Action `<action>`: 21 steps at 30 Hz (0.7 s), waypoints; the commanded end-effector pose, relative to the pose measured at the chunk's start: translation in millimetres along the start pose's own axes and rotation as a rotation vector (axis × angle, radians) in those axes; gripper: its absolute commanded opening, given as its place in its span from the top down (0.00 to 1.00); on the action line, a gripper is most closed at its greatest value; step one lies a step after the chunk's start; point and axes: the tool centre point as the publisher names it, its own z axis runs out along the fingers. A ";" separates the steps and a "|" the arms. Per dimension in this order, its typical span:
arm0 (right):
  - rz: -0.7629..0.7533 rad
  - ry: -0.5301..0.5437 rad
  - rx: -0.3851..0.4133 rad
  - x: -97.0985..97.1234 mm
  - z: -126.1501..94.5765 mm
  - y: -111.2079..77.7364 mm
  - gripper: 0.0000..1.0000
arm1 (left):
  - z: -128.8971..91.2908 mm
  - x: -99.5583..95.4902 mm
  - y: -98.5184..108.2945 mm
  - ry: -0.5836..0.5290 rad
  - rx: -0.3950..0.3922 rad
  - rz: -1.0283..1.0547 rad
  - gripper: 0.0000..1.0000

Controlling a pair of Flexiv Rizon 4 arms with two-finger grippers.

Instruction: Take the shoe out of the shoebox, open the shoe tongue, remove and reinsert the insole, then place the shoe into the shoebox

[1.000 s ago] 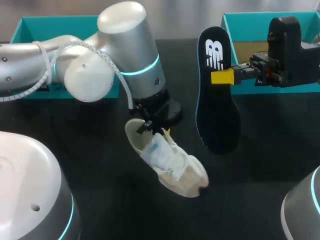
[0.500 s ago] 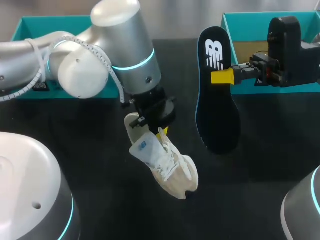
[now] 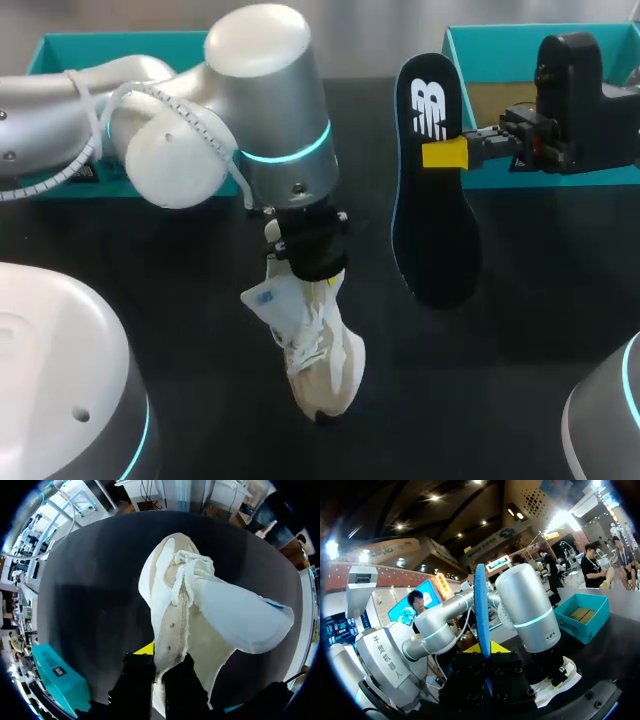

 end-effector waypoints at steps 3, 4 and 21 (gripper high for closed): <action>0.001 0.000 0.002 -1.5 1.7 0.4 1.00 | -10.9 -6.8 -7.4 0.053 -0.027 0.007 1.00; 0.001 0.000 0.002 -1.5 1.7 0.4 1.00 | -13.1 -6.5 -8.1 0.056 -0.033 0.009 1.00; 0.001 0.000 0.002 -1.5 1.7 0.4 1.00 | -0.8 1.2 -10.4 0.049 0.018 0.089 1.00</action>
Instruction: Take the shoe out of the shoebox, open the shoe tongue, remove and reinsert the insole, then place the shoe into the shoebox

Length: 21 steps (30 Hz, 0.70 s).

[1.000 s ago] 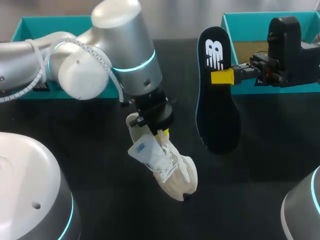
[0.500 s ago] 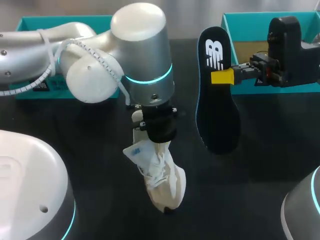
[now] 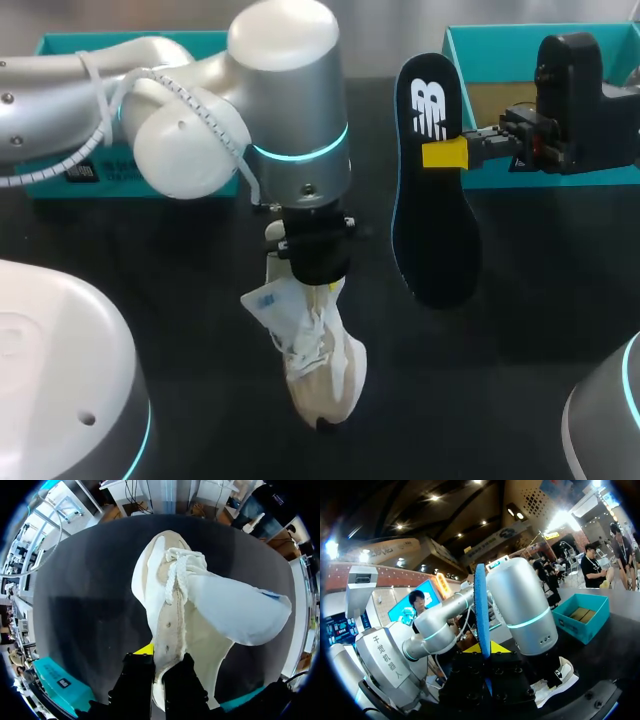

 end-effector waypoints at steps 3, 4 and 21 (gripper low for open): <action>0.001 0.000 0.002 -1.5 1.7 0.5 1.00 | 10.3 -0.4 2.5 0.000 0.007 0.014 1.00; 0.001 0.000 0.002 -1.5 1.7 0.5 1.00 | 11.1 -0.6 2.4 0.002 0.007 0.015 1.00; 0.001 0.000 0.002 -1.5 1.7 0.5 1.00 | 38.5 -5.6 0.5 0.014 0.046 0.048 1.00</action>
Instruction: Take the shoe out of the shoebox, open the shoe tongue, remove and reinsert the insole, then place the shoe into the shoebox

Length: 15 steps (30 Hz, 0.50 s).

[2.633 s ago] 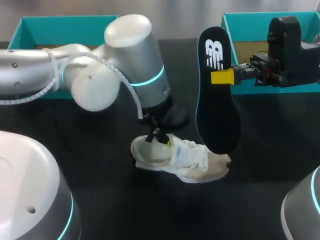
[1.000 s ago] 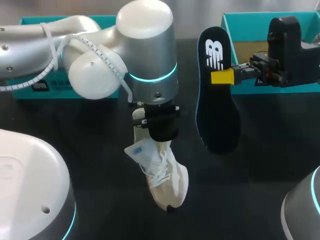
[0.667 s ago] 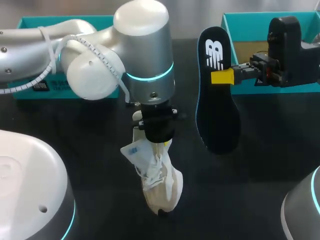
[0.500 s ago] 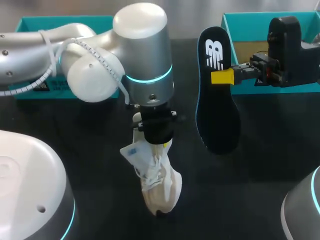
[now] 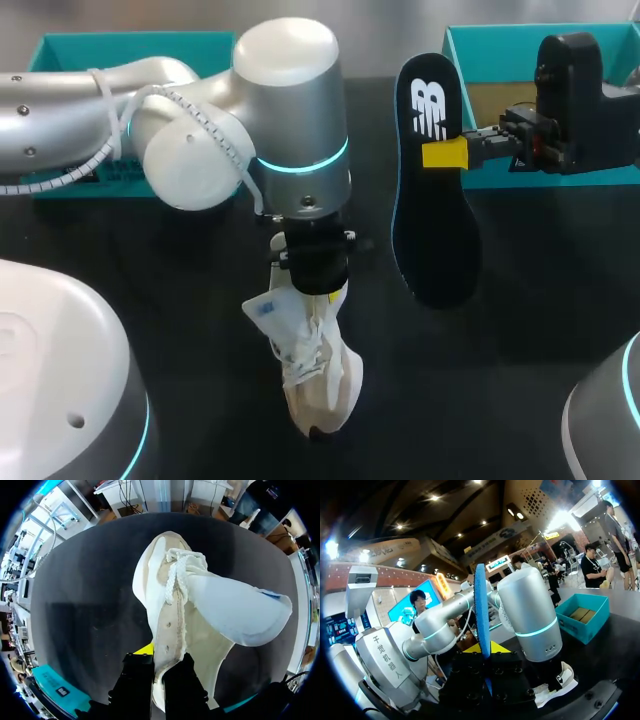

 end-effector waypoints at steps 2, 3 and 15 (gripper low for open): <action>0.001 0.000 0.002 -1.5 1.8 0.5 1.00 | 17.3 -8.1 3.0 0.020 0.010 -0.003 1.00; 0.001 0.000 0.002 -1.5 1.8 0.5 1.00 | 19.6 -8.8 3.4 0.024 0.019 -0.007 1.00; 0.001 0.000 0.002 -1.5 1.8 0.5 1.00 | 42.7 -17.6 8.9 0.001 0.009 0.023 1.00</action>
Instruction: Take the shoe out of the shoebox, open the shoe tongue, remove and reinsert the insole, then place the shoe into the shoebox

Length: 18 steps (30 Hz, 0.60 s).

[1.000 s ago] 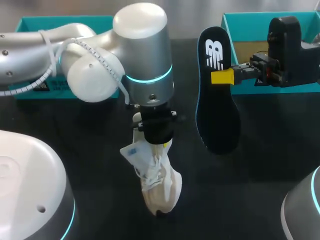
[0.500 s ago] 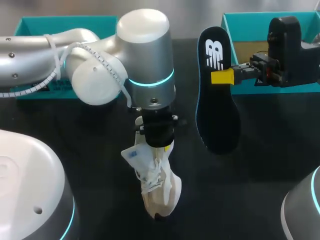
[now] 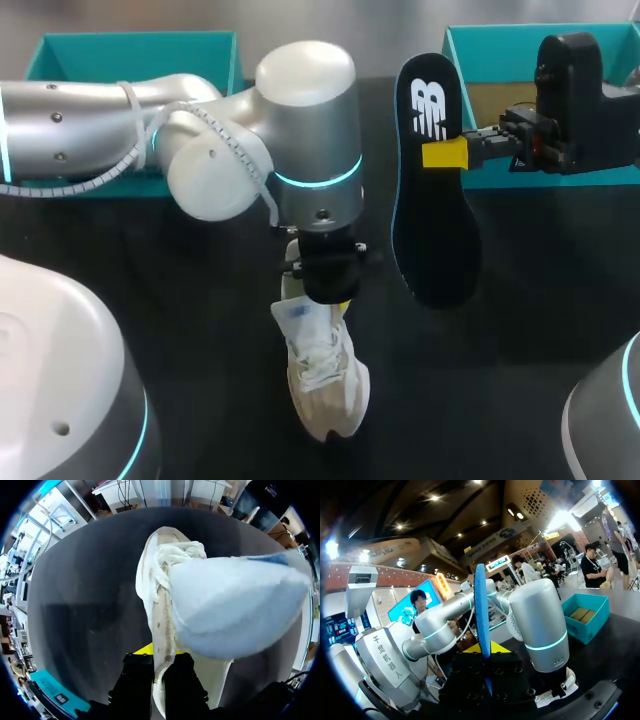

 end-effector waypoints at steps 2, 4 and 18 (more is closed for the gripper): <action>0.001 0.001 0.002 -1.5 1.8 0.5 1.00 | 14.8 -4.3 3.6 -0.010 0.003 0.017 1.00; 0.001 0.001 0.002 -1.5 1.8 0.5 1.00 | 19.3 -5.8 5.8 -0.013 0.004 0.016 1.00; 0.001 0.001 0.002 -1.5 1.8 0.5 1.00 | 33.0 -13.8 9.8 -0.050 -0.012 0.086 1.00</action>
